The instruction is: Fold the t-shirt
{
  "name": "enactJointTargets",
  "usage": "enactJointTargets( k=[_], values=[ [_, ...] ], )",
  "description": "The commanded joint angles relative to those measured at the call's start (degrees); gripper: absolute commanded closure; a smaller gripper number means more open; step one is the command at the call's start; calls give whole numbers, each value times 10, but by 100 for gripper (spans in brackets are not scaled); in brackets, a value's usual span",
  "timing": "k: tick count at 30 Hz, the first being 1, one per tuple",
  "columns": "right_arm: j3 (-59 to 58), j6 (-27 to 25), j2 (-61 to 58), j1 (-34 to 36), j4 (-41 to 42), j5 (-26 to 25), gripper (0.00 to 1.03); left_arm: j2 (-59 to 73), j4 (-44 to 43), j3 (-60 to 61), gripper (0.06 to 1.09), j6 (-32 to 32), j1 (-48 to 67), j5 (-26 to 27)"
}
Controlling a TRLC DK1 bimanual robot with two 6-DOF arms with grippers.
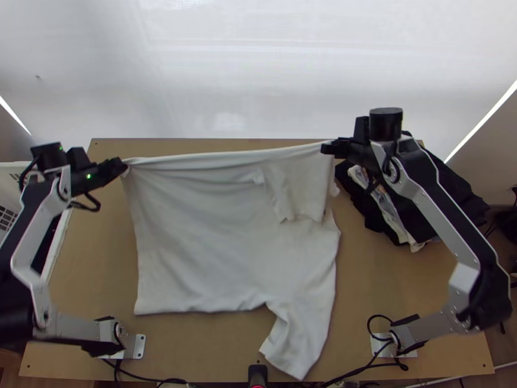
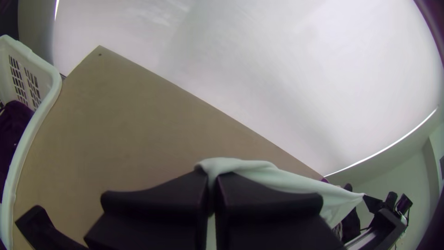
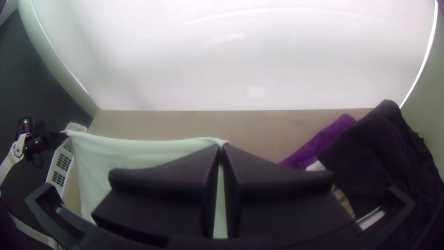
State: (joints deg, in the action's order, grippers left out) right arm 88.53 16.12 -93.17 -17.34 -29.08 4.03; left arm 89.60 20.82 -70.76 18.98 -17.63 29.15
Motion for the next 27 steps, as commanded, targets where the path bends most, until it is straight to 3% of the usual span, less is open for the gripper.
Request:
enactJointTargets(
  k=[1,8,12,18,27],
  values=[
    [62,-14,-85,14,13,-1,100,182,-2,-141,105,-28,-13,-28],
    [67,-10,-120,22,19,0,100,244,30,-180,105,-35,15,-58],
    [67,-10,-127,21,-22,0,100,233,70,-183,105,-34,27,-60],
    [42,-10,-107,23,-120,12,100,189,176,-179,105,-45,24,-35],
    [-64,-11,-27,14,-124,20,100,103,227,-107,105,-98,22,0]
  ],
)
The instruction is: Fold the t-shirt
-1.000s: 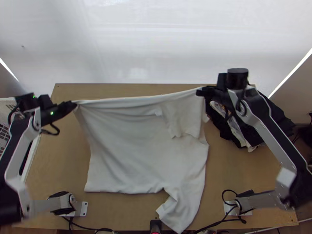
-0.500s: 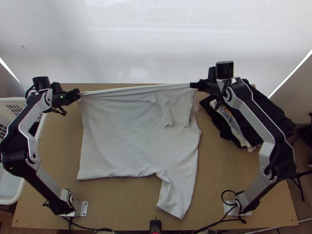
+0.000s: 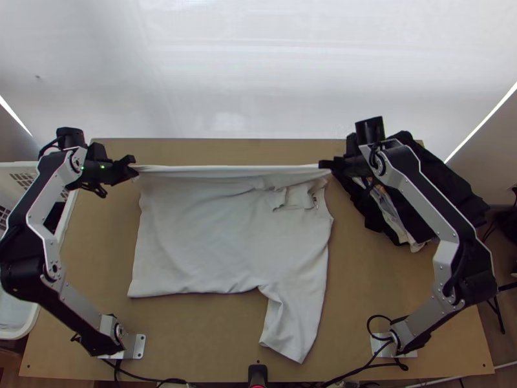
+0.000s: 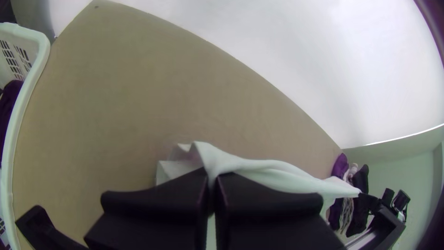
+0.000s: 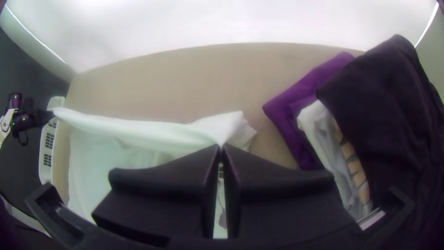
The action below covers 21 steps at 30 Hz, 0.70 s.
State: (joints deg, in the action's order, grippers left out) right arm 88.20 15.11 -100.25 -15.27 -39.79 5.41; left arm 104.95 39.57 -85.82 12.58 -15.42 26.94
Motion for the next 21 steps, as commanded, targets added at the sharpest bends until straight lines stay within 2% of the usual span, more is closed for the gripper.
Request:
enactJointTargets(
  k=[1,14,21],
  values=[
    [-68,0,46,-8,-17,7,100,-54,41,53,105,-37,0,22],
    [-127,9,76,-39,-19,9,100,-91,57,127,105,-62,21,25],
    [-93,14,87,-40,18,8,100,-92,35,90,105,-41,4,25]
  ],
)
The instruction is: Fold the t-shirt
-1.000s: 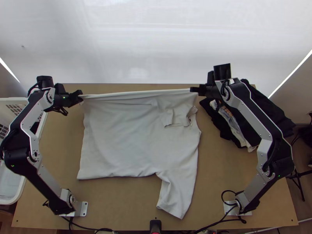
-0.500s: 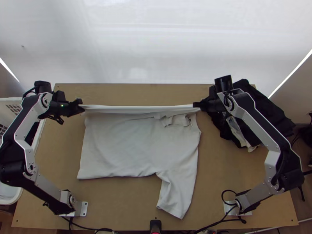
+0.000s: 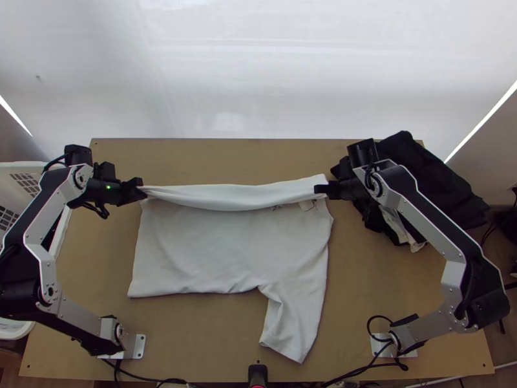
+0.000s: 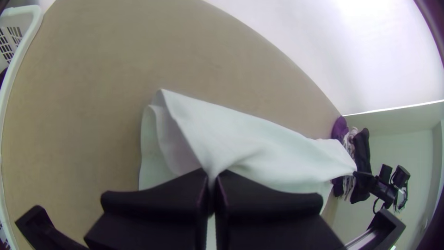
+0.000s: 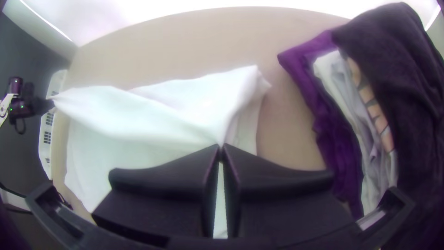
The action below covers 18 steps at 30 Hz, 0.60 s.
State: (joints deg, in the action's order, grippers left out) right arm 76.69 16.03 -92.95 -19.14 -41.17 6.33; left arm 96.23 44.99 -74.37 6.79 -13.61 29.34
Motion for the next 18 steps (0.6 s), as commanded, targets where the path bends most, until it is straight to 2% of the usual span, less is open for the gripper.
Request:
enactJointTargets(
  k=[1,3,7,12,18],
  values=[
    [36,5,20,7,52,-1,100,-7,-29,-44,105,27,-21,2],
    [62,8,28,23,113,-2,100,-11,-68,-82,105,68,-34,1],
    [137,7,-4,42,169,-29,100,-13,-167,-137,105,153,-49,1],
    [225,3,-81,48,171,-32,100,22,-186,-163,105,158,-47,0],
    [245,2,-150,42,182,-31,100,45,-185,-167,105,156,-32,0]
  ],
)
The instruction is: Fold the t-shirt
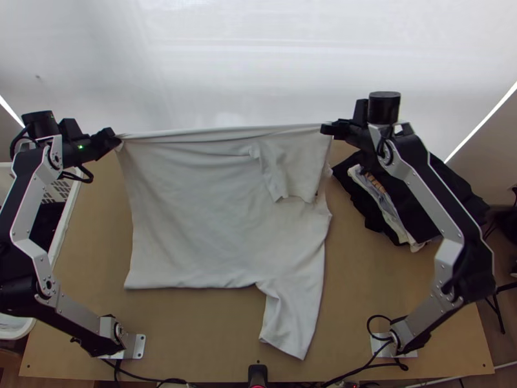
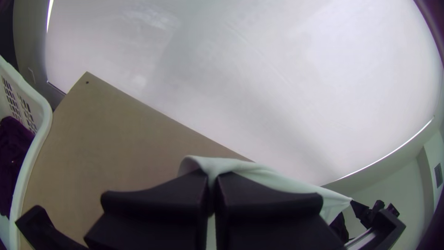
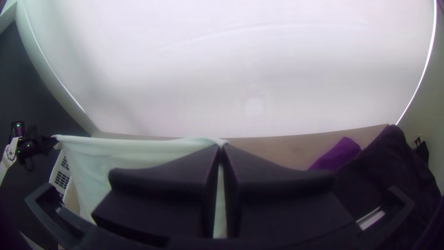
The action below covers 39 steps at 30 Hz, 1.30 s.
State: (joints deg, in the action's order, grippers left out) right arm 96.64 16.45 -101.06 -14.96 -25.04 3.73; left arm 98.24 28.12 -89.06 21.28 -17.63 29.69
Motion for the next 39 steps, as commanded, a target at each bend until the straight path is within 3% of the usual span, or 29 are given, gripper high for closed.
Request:
enactJointTargets(
  k=[1,19,39],
  values=[
    [45,-2,-78,-2,22,-5,100,29,-18,-20,105,10,10,-3],
    [38,-14,-197,2,124,-6,100,208,-112,-43,105,3,41,-62],
    [-15,-14,-229,-25,155,-10,100,221,-115,-23,105,-19,59,-77]
  ],
)
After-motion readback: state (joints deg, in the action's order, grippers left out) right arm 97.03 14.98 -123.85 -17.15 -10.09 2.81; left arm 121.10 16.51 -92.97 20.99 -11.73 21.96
